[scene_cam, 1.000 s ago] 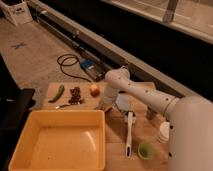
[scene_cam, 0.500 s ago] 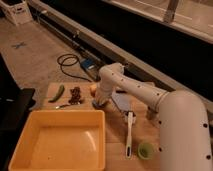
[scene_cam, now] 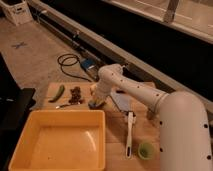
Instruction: Wipe table surface with sponge
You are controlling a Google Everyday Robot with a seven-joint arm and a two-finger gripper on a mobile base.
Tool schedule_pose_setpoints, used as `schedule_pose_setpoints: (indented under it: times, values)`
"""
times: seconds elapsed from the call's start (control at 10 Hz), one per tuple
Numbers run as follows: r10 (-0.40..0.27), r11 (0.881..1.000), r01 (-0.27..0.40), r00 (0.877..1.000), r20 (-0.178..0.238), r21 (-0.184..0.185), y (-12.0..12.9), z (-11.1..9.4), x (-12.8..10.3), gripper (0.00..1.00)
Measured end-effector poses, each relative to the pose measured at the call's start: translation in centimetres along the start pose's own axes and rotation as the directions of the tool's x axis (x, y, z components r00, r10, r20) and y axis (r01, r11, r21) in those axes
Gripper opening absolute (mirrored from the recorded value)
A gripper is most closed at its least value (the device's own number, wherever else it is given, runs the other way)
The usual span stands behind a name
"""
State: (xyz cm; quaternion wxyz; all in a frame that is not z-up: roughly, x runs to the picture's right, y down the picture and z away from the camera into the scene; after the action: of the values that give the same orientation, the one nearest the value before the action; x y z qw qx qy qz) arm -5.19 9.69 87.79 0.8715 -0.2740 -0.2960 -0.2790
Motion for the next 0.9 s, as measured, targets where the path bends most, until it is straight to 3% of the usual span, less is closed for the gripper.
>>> schedule_pose_setpoints:
  times: [0.1, 0.3, 0.6, 0.9]
  values:
    - [-0.005, 1.0, 0.006, 1.0, 0.021, -0.014, 0.9, 0.1, -1.0, 0.0]
    - [0.003, 0.999, -0.002, 1.0, 0.025, -0.037, 2.1, -0.2, -1.0, 0.0]
    - [0.047, 0.998, -0.048, 0.999, -0.024, -0.046, 3.4, -1.5, 1.8, 0.0]
    - [0.077, 0.996, -0.079, 0.995, -0.067, -0.031, 2.2, -1.7, 4.7, 0.0]
